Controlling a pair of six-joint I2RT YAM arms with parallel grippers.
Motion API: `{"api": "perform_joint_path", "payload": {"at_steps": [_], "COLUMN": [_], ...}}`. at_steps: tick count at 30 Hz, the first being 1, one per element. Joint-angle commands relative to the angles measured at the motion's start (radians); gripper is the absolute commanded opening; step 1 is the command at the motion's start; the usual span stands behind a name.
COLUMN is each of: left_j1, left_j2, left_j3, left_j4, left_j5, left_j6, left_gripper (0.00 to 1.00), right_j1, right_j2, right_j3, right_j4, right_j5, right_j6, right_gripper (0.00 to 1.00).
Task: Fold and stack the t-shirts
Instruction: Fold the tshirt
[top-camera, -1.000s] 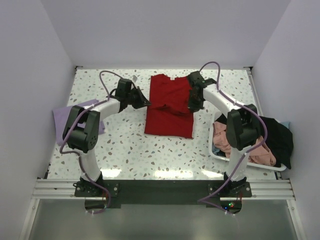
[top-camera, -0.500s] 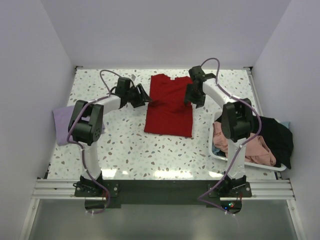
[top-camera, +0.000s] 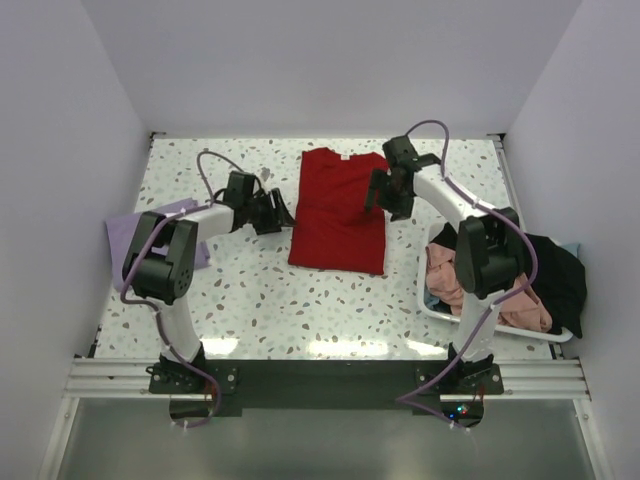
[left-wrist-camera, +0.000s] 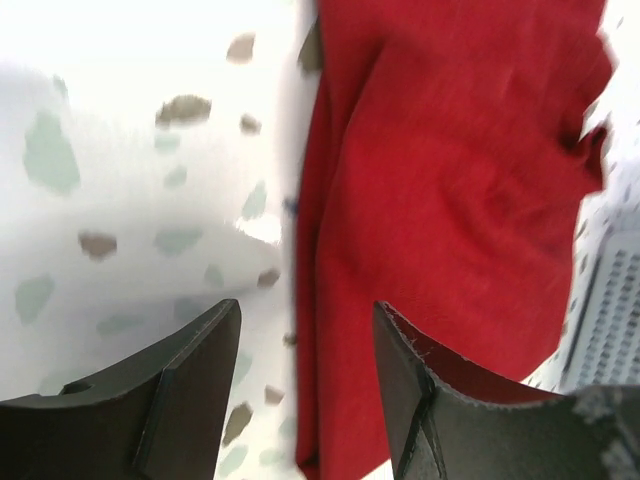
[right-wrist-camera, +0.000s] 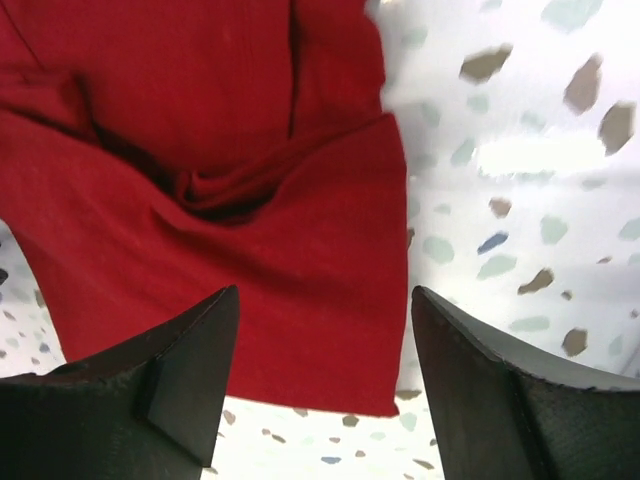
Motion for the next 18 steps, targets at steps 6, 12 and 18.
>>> {"api": "perform_joint_path", "payload": {"at_steps": [6, 12, 18], "left_j1": [-0.041, -0.05, -0.072], "left_j2": [-0.088, -0.139, -0.188], "left_j3": [-0.144, -0.222, -0.272], "left_j4": [-0.017, -0.014, -0.023], "left_j5": [0.049, 0.051, 0.036], "left_j6": [0.087, 0.087, 0.092], "left_gripper": [0.59, 0.57, 0.55], "right_j1": [0.057, 0.092, 0.122], "right_j2": [-0.13, -0.198, -0.256], "right_j3": [-0.225, -0.386, -0.466], "right_j4": [0.05, 0.07, 0.082], "right_j5": [-0.047, -0.052, -0.038], "right_j6": [0.047, 0.078, 0.113], "right_gripper": [0.69, 0.63, 0.61]}}
